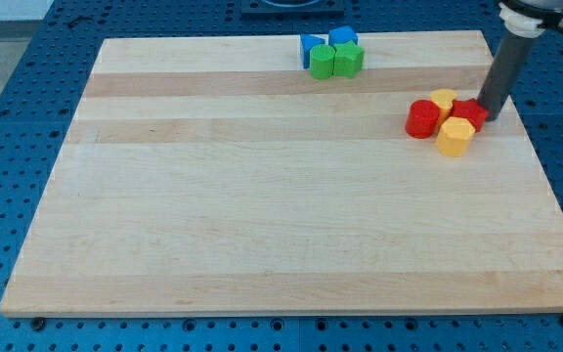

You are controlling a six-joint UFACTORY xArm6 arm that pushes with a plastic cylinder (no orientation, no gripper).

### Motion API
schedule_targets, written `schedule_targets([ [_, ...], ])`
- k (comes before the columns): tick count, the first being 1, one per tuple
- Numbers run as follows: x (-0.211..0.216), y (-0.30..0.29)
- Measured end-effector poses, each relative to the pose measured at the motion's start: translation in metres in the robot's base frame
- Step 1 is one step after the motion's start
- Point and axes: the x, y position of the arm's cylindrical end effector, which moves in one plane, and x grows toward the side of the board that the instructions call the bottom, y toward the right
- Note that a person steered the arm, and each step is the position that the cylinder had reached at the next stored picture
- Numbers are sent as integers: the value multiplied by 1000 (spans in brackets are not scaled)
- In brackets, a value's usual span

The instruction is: Slide the yellow hexagon towards the bottom center

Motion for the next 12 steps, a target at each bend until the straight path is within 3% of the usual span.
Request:
schedule_targets([
  [1,6,-36],
  [4,96,-56],
  [5,97,-91],
  [7,47,-107],
  [8,37,-145],
  [12,36,-293],
])
